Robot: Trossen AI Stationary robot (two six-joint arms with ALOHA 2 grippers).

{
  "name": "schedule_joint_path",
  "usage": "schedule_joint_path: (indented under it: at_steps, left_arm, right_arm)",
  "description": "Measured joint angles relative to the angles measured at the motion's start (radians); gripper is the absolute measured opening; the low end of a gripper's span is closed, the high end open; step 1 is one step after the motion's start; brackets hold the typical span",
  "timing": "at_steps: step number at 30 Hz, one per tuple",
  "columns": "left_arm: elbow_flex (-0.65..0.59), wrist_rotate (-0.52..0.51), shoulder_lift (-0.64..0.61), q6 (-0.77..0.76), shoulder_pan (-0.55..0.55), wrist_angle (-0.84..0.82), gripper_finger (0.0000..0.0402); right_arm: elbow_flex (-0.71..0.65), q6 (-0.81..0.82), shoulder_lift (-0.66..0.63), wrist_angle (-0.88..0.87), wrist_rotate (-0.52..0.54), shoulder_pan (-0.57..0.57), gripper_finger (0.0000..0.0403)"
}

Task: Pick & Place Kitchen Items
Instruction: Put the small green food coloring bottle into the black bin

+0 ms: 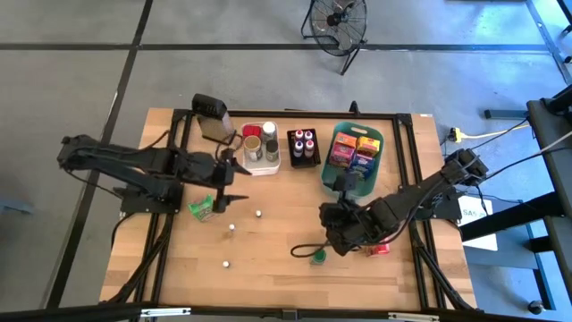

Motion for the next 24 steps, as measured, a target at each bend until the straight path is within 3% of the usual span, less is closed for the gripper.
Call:
schedule_joint_path:
  at_steps: [8, 24]
  left_arm:
    - [0.136, -0.02, 0.183, -0.127, -0.084, -0.236, 0.0327]
    - [0.139, 0.009, 0.369, -0.268, -0.133, -0.263, 0.0329]
  right_arm:
    - [0.0, 0.026, -0.022, 0.0, -0.001, 0.038, 0.0369]
    - [0.0, 0.053, -0.022, 0.038, -0.024, 0.077, 0.037]
